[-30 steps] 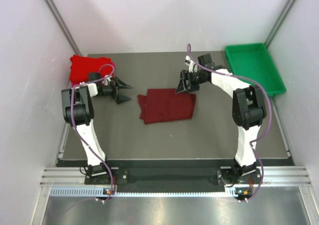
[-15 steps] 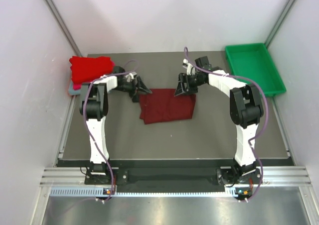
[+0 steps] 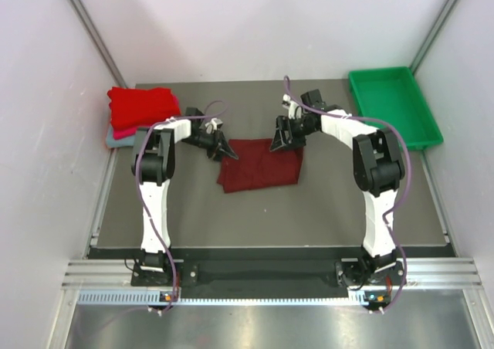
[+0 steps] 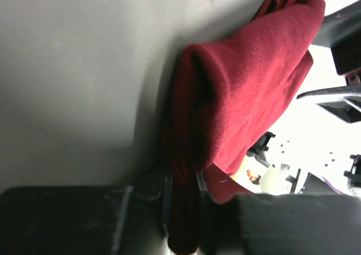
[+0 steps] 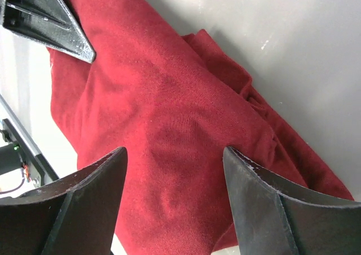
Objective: Fold and stack the t-shirts
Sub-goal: Neatly place the folded tshirt to the corner
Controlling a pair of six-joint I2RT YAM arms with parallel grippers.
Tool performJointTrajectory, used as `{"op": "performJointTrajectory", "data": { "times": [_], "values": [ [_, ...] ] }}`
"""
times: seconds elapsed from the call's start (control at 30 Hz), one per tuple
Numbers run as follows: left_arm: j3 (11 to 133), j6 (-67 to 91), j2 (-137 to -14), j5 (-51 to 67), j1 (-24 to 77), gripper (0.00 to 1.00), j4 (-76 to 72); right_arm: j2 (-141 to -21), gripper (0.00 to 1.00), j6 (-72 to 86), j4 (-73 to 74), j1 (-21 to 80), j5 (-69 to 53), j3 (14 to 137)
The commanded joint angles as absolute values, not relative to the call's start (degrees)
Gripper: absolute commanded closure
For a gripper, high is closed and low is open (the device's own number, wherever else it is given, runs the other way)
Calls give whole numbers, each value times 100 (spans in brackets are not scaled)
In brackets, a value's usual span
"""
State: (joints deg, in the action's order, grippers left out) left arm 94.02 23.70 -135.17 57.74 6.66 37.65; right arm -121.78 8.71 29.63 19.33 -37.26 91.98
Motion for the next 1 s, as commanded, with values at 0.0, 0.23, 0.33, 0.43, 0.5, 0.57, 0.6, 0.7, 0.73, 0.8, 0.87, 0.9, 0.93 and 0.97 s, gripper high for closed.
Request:
{"op": "performJointTrajectory", "data": {
  "times": [0.0,0.23,0.33,0.43,0.5,0.57,0.6,0.7,0.73,0.8,0.87,0.9,0.93,0.97],
  "values": [
    [9571,2065,-13702,5361,791,88,3832,-12190,31,791,2865,1951,-3700,9501],
    [10475,1075,-13229,4512,730,100,4508,-12068,31,580,2944,1881,-3341,9913],
    [11143,678,-12930,4097,537,100,4780,-12006,31,562,2944,1732,-3261,10168],
    [11697,98,-12675,3394,396,100,5201,-12023,31,615,2944,1565,-3243,10292],
    [11821,-139,-12534,3182,255,100,5291,-12067,31,642,2944,1451,-3243,10309],
    [11813,-306,-12314,3007,124,100,5378,-12137,31,633,2944,1372,-3243,10301],
    [11813,-377,-12244,2928,106,100,5405,-12172,31,633,2944,1362,-3252,10301],
    [11734,-605,-11954,2446,79,100,5449,-12252,31,606,2936,1345,-3252,10318],
    [11716,-624,-11814,2269,70,100,5432,-12269,31,606,2918,1336,-3261,10353],
    [11681,-703,-11673,1988,70,100,5335,-12331,31,641,2892,1336,-3278,10406],
    [11733,-764,-11497,1540,70,100,5248,-12357,31,659,2857,1345,-3287,10468],
    [11786,-817,-11435,1355,70,100,5221,-12392,31,668,2848,1345,-3287,10485],
    [11847,-843,-11408,1075,70,100,5212,-12401,31,668,2839,1345,-3287,10494],
    [11969,-896,-11382,924,70,100,5203,-12419,31,677,2830,1345,-3296,10503]
  ]
}}
